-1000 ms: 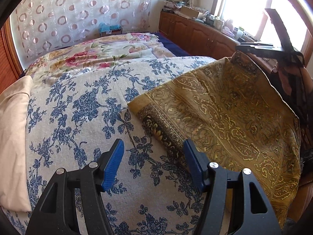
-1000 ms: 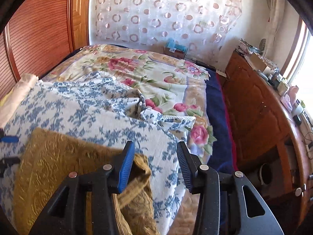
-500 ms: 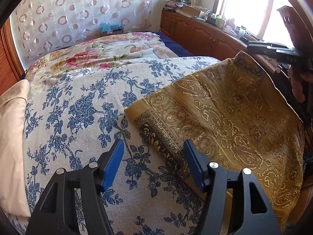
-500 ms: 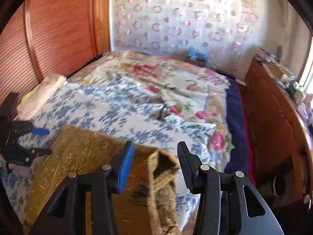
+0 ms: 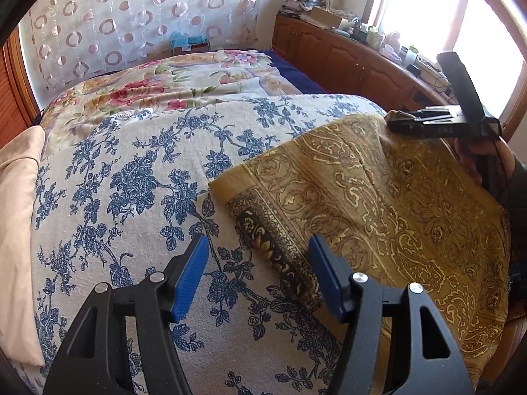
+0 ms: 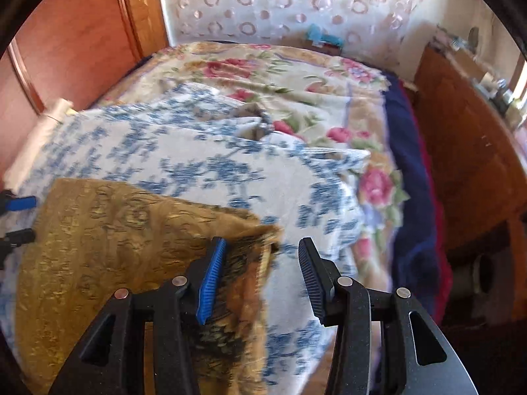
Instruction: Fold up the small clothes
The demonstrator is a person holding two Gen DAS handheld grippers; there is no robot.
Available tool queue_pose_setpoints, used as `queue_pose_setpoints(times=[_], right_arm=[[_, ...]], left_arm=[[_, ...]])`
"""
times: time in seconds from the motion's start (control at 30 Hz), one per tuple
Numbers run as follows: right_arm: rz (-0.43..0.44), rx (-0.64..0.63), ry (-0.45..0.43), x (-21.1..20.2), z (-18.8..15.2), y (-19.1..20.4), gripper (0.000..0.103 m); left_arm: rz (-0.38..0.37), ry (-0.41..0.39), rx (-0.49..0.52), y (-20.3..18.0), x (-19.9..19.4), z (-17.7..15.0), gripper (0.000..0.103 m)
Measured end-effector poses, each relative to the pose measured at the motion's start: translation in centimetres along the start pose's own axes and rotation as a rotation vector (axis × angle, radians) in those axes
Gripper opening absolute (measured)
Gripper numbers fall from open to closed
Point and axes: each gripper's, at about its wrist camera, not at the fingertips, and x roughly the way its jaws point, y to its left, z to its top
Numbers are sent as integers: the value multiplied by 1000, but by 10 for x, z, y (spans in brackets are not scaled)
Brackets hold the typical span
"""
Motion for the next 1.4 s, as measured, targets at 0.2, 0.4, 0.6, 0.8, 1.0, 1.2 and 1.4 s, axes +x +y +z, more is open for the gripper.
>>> queue_pose_setpoints(times=[0.2,0.4,0.6,0.8,1.0,1.2,1.4], right_arm=[[64,6,2,2,-1,-10,53],[74,-58,6,-3,-3,0,42],[45,-86,-16,-19,-5,9,9],[0,-80,-153,-63,-15,26,8],[-31,-78,-291,-124,-31,43,8],[-85,-82,-414,-192,-51,64,7],[-117,-111,-537,-259,-75,91,7]], left_arm=[[-43,-2,-36,1,5,5,59],[-72,-11,-62,2,8,4,52],[-101,-9,-77,-3,9,0,23],[-99,-66,-60,-13,-12,-2,6],[-125,-191,-13,-34,-67,1,5],[-165,-330,20,-56,-134,-4,5],[-169,-458,73,-79,-204,-12,5]])
